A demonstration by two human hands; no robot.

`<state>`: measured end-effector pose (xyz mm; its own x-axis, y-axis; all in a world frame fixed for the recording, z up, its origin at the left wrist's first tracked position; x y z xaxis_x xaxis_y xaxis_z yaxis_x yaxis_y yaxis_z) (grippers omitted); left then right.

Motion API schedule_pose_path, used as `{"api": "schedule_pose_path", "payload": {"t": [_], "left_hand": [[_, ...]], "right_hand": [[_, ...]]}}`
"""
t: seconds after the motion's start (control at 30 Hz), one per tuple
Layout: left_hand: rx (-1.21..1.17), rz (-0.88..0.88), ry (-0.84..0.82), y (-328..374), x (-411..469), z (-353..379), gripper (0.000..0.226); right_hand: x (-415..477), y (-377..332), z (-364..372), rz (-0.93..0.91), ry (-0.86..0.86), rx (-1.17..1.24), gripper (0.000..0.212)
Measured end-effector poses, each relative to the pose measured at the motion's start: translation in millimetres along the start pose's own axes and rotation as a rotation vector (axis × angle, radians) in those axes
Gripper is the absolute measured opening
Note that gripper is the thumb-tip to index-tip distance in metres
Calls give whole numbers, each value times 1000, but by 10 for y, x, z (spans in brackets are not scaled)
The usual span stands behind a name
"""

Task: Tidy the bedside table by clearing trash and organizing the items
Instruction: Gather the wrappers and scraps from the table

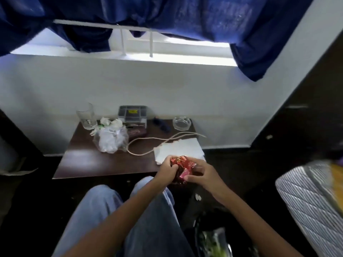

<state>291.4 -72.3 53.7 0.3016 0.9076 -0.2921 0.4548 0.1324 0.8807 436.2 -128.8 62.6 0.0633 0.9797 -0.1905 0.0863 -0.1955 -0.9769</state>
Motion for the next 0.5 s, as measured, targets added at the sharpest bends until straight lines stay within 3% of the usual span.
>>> {"api": "schedule_pose_path", "payload": {"t": [0.17, 0.27, 0.33, 0.5], "left_hand": [[-144, -241, -332, 83, -155, 761, 20], [-246, -447, -507, -2, -238, 1130, 26], [-212, -488, -627, -85, -293, 1321, 32], [-66, -488, -594, -179, -388, 1474, 24]], "right_hand": [[-407, 344, -356, 74, 214, 12, 53], [-606, 671, -549, 120, 317, 89, 39], [-707, 907, -659, 144, 382, 81, 32], [-893, 1642, -876, 221, 475, -246, 27]]}}
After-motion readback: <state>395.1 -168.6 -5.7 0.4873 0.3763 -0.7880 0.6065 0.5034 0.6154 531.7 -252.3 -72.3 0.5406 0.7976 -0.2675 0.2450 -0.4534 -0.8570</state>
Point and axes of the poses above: each hand's wrist, its own x-axis towards the middle knuckle, its own z-axis out of the palm, y = z × x, the point moved 1 cm from there along x, towards the middle knuckle, and after that the axes turned 13 degrees about x, right-handed, at the moved point
